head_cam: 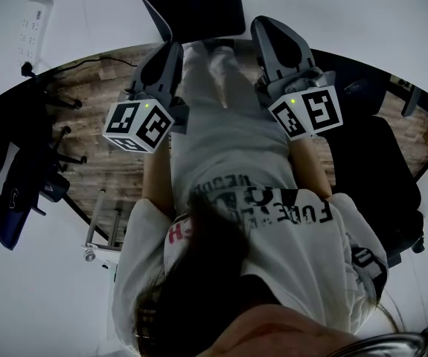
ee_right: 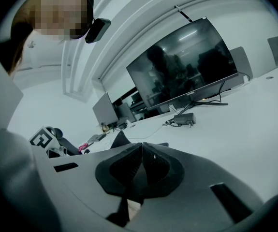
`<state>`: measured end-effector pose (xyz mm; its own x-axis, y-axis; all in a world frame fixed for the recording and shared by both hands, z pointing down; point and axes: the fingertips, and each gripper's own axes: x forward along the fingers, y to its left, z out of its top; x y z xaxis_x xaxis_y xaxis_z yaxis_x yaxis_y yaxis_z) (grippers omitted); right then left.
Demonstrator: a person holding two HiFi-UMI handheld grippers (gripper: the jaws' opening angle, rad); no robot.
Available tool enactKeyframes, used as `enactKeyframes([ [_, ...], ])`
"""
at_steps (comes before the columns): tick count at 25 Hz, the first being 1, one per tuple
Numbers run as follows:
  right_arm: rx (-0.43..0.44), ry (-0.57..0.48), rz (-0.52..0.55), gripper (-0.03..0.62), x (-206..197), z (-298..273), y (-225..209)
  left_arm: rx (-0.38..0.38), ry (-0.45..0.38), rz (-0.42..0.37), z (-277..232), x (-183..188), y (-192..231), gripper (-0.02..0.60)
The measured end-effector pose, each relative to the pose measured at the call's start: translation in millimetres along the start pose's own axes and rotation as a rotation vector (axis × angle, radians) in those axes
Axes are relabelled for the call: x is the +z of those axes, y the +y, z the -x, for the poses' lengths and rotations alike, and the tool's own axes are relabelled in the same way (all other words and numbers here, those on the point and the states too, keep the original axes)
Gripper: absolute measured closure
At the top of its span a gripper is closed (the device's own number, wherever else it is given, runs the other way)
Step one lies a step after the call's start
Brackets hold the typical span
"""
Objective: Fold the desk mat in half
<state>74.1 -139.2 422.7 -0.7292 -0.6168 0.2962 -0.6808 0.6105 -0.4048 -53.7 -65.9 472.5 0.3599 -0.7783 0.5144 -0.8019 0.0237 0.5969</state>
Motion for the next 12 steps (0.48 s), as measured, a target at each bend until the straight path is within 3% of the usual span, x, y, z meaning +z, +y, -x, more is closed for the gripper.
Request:
enactKeyframes([
  [12, -0.018, -0.012, -0.004, 0.594, 3.0, 11.2, -10.4, -0.040, 0.017, -0.007, -14.9, -7.0, -22.6, 0.569],
])
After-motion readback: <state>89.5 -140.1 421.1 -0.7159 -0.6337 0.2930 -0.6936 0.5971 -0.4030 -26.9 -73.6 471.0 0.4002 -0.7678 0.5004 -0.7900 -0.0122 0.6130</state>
